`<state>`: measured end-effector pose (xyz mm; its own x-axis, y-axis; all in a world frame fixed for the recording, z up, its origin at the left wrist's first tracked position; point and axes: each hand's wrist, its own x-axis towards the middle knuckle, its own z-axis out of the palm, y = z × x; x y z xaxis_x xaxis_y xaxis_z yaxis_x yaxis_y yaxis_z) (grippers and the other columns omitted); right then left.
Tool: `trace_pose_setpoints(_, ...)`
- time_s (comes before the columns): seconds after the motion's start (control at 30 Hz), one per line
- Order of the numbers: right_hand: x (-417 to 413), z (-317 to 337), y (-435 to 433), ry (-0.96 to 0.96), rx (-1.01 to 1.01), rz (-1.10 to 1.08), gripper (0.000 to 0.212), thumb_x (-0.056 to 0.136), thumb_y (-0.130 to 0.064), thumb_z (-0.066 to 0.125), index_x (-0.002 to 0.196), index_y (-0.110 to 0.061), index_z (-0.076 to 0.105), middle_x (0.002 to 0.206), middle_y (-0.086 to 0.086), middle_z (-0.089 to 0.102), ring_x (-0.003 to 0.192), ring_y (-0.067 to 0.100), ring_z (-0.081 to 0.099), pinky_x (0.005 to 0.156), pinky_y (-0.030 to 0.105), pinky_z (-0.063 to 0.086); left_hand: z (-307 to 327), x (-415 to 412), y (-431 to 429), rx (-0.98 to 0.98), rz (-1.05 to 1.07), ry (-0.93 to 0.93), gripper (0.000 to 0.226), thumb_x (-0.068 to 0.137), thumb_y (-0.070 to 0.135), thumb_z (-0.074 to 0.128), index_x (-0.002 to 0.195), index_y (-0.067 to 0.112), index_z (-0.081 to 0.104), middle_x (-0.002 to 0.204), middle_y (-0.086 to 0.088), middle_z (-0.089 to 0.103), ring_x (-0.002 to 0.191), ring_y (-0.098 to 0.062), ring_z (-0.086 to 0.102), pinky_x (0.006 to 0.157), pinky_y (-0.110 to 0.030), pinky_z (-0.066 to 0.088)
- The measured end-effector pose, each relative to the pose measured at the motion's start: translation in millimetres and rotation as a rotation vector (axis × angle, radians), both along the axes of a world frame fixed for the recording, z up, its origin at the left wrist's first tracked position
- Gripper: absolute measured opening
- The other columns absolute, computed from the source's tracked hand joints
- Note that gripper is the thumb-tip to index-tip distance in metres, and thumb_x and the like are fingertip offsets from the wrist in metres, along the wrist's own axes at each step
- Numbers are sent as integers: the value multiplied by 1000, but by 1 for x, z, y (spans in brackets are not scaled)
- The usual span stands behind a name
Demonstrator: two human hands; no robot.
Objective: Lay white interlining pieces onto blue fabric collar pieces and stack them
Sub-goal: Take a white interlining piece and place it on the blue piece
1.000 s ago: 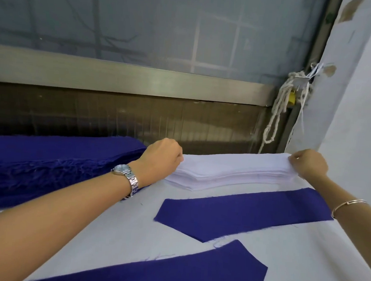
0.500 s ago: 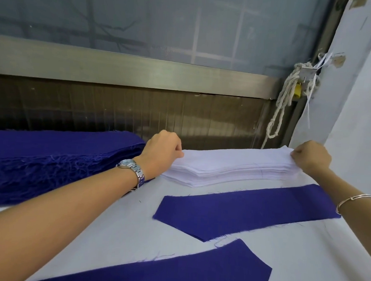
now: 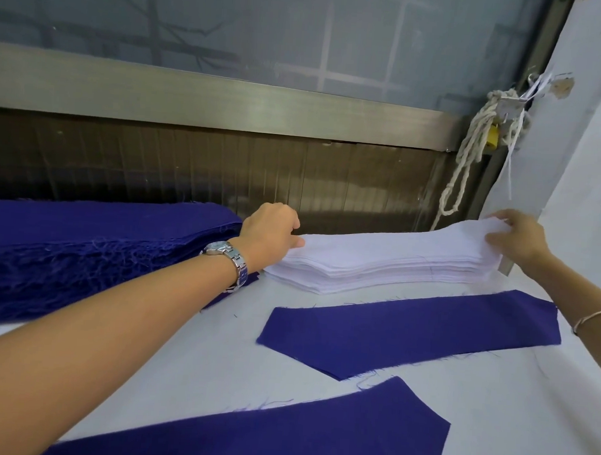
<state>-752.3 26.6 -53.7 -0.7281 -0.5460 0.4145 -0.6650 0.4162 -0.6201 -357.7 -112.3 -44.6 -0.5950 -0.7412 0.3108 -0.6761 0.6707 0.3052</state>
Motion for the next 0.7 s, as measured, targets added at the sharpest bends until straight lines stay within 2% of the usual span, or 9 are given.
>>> trace_pose_setpoints(0.1, -3, -2, 3, -39, -49, 24, 19, 88, 7, 62, 102, 0, 73, 112, 23, 66, 101, 41, 58, 84, 39, 45, -2, -1, -4, -12, 10, -32, 40, 96, 32, 63, 130, 9, 61, 126, -9, 64, 121, -25, 54, 96, -43, 51)
trace_pose_setpoints(0.2, -3, -5, 7, -133, -129, 31, 21, 86, 12, 61, 97, 0, 75, 102, 17, 66, 94, 29, 55, 81, 33, 42, -3, -2, -8, 1, -2, -60, 44, 98, 32, 60, 138, 14, 55, 134, -7, 61, 127, -25, 50, 103, -43, 45)
trace_pose_setpoints(0.3, -4, -8, 11, -234, -207, 56, 19, 86, 10, 63, 100, 3, 73, 90, 12, 63, 95, 28, 55, 75, 29, 45, -3, -3, -9, -5, 1, -62, 35, 98, 32, 60, 131, 17, 60, 132, -3, 62, 125, -25, 52, 104, -40, 38)
trace_pose_setpoints(0.4, -6, -9, 12, -296, -282, 49, 18, 88, 4, 65, 105, 2, 71, 94, 16, 63, 95, 28, 55, 80, 32, 45, -4, -3, -7, -27, 1, -20, 18, 97, 27, 62, 112, 19, 70, 120, -1, 68, 116, -24, 57, 99, -39, 39)
trace_pose_setpoints(0.47, -7, -10, 11, -319, -320, 31, 20, 90, -1, 65, 109, 3, 70, 93, 18, 62, 94, 28, 54, 78, 32, 45, -6, -4, -5, -49, -1, -3, 14, 97, 24, 62, 107, 19, 70, 115, -1, 69, 113, -24, 58, 98, -39, 40)
trace_pose_setpoints(0.53, -8, -10, 11, -333, -342, 19, 22, 90, -3, 66, 111, 5, 69, 96, 16, 62, 88, 28, 55, 78, 31, 44, -6, -5, -4, -67, -4, -8, 20, 97, 23, 62, 116, 18, 64, 121, -2, 66, 115, -25, 56, 99, -40, 40)
trace_pose_setpoints(0.6, -9, -9, 12, -340, -346, 12, 24, 90, -2, 66, 112, 7, 69, 93, 15, 62, 73, 22, 55, 70, 25, 44, -7, -6, -5, -92, -17, -31, 34, 97, 23, 62, 130, 18, 57, 128, -3, 62, 120, -25, 53, 101, -40, 38)
trace_pose_setpoints(0.63, -10, -9, 13, -345, -344, 8, 25, 90, -1, 66, 112, 8, 68, 91, 14, 62, 68, 17, 53, 65, 22, 42, -6, -6, -5, -110, -22, -45, 36, 97, 23, 62, 132, 18, 56, 129, -3, 61, 121, -25, 52, 101, -40, 37)
trace_pose_setpoints(0.7, -10, -9, 14, -351, -341, -2, 26, 89, -1, 66, 114, 8, 67, 96, 15, 61, 68, 16, 53, 64, 22, 42, -5, -7, -5, -161, -21, -65, 27, 97, 22, 62, 124, 19, 63, 124, -3, 62, 117, -24, 52, 98, -38, 38)
